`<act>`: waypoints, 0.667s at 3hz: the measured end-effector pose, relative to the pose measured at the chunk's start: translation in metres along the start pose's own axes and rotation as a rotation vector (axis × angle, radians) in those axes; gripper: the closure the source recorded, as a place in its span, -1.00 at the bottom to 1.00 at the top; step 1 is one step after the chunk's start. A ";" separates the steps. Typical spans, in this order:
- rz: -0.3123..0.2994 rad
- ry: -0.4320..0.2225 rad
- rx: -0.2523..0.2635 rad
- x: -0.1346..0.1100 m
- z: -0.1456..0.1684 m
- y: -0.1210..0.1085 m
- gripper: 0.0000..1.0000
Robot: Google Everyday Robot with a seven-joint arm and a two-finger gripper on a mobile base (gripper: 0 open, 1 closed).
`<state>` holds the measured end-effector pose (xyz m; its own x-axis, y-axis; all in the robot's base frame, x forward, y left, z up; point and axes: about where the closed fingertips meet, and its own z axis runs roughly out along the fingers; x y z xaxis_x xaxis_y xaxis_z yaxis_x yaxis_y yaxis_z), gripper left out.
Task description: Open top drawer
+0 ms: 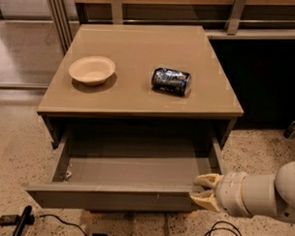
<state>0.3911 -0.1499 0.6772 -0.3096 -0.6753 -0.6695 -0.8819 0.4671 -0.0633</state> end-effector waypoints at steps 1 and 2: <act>0.000 0.000 -0.001 -0.002 -0.002 0.000 1.00; 0.000 0.000 -0.001 -0.002 -0.002 0.000 0.72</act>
Offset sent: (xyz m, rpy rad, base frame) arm -0.0004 0.0002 0.0023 0.0001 0.0002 0.0006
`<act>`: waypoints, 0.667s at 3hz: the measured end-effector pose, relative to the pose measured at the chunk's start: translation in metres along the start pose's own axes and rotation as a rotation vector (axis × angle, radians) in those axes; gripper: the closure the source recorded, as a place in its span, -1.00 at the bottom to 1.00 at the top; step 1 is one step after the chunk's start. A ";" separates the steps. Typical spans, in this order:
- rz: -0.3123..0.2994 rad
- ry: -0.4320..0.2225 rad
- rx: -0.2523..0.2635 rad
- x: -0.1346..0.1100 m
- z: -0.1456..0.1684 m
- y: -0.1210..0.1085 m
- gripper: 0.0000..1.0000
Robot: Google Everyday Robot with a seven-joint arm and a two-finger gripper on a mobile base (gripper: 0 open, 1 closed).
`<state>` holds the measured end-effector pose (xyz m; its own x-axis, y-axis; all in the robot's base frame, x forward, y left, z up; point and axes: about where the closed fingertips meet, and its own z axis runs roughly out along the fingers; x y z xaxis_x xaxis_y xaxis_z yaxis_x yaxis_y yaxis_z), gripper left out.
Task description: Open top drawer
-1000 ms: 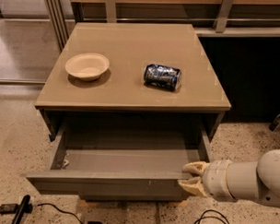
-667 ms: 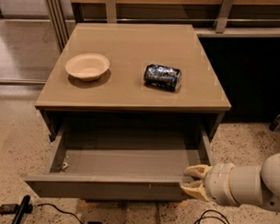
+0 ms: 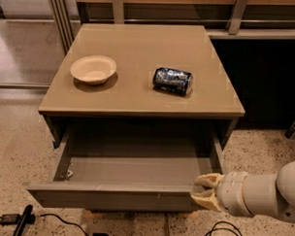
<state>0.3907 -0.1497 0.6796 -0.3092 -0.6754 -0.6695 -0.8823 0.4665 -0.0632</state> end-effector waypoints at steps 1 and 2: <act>0.000 0.000 0.000 0.000 0.000 0.000 0.10; 0.000 0.000 0.000 0.000 0.000 0.000 -0.36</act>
Offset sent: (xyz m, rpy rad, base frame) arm 0.0000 0.0000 0.0000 0.0000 0.0000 0.0000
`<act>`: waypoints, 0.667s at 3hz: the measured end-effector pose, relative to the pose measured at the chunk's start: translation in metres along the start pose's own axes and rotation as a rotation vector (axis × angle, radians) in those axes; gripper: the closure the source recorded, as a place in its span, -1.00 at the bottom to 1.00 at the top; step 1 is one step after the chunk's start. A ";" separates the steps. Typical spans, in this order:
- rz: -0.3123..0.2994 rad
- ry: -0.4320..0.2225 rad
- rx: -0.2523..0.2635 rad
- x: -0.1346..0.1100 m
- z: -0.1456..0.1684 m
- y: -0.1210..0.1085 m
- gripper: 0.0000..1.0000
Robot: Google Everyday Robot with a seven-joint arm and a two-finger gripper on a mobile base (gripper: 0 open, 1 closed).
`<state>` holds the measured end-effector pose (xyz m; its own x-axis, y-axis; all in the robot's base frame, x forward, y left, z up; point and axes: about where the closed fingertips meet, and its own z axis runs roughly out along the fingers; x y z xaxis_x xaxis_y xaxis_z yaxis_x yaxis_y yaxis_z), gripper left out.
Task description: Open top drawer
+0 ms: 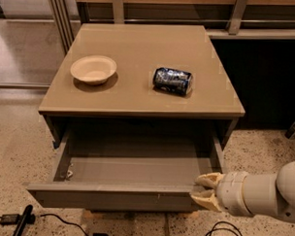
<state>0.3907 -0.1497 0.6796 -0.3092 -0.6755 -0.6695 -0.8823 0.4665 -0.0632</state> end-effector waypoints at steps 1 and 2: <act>0.000 0.000 0.000 0.000 0.000 0.000 -0.84; 0.000 0.000 0.000 0.000 0.000 0.000 -1.00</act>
Offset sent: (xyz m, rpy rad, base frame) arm 0.0000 0.0000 0.0000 0.0000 0.0000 0.0000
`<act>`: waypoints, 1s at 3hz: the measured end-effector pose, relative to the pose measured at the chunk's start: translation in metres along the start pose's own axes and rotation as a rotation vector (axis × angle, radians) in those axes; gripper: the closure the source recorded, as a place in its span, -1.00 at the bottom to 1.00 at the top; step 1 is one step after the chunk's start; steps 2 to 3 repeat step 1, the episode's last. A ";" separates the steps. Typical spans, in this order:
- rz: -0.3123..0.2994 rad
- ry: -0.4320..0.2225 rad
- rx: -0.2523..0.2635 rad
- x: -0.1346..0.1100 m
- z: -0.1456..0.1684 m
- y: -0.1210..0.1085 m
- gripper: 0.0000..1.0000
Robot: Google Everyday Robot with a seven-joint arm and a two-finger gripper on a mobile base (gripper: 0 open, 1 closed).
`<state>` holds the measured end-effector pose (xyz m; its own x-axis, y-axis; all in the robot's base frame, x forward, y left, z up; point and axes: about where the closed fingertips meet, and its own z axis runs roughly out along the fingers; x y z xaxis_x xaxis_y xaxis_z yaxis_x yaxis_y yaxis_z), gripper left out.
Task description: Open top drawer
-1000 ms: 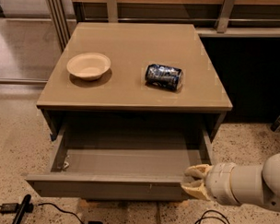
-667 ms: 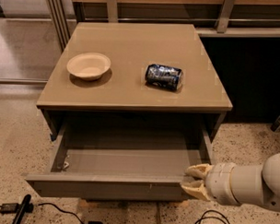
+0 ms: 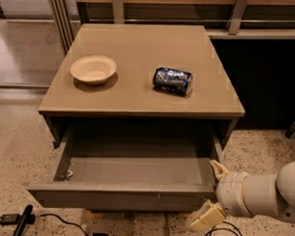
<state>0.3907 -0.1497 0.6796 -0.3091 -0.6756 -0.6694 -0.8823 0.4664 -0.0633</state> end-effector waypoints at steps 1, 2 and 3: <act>0.000 0.000 0.000 0.000 0.000 0.000 -1.00; 0.000 0.000 0.000 0.000 0.000 0.000 -1.00; 0.000 0.000 0.000 0.000 0.000 0.000 -1.00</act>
Offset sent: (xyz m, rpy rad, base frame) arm 0.0000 0.0000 0.0000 0.0000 0.0000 0.0000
